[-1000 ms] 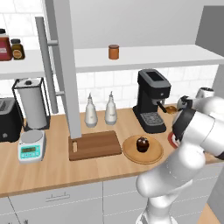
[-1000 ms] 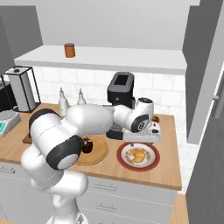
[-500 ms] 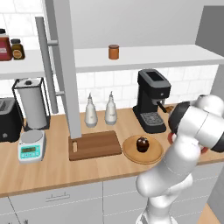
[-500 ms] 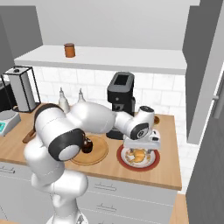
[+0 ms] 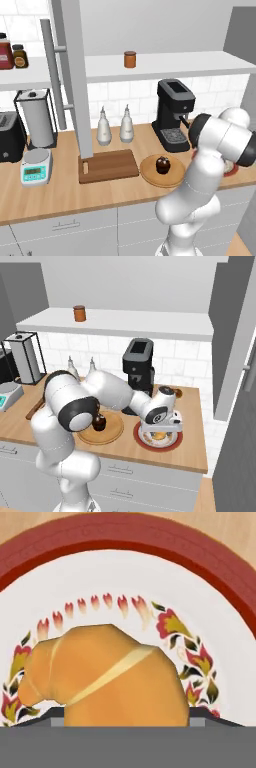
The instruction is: From the different types of pastries on the counter, select a croissant and place it on the cutting board. Then retrieve a jar of jam from the cabinet and place it alongside the croissant on the cutting board.
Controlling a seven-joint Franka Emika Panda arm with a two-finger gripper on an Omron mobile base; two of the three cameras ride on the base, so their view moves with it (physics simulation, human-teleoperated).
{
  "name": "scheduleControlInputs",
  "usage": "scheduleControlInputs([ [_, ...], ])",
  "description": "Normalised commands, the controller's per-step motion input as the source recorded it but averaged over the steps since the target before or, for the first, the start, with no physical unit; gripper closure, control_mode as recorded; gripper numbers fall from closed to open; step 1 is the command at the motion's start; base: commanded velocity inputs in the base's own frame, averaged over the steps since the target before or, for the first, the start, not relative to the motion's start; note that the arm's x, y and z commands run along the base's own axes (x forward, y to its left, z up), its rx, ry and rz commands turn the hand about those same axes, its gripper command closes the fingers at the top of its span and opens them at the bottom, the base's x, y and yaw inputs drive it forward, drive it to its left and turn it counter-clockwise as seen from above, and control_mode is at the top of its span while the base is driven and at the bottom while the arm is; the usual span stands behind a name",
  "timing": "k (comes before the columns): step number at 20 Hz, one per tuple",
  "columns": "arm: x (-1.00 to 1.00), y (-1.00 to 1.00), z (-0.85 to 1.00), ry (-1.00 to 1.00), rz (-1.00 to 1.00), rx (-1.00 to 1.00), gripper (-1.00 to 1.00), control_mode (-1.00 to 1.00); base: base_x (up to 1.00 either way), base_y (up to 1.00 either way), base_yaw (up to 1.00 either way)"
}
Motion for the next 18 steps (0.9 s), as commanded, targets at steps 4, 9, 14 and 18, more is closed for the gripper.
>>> scheduleControlInputs([
  [4, -0.49, 0.09, 0.75, -0.6, 0.13, -0.08, 1.0, -1.0, 0.0, 0.0, 0.0],
  [9, -0.68, 0.77, 0.82, -0.47, 0.21, -0.07, 1.0, -1.0, 0.0, 0.0, 0.0],
  [14, -0.13, 1.0, 0.98, -0.05, 0.31, -0.15, 1.0, -1.0, 0.0, 0.0, 0.0],
  [18, 0.0, 1.0, 1.0, 0.08, 0.31, -0.11, 1.0, -1.0, 0.0, 0.0, 0.0],
])
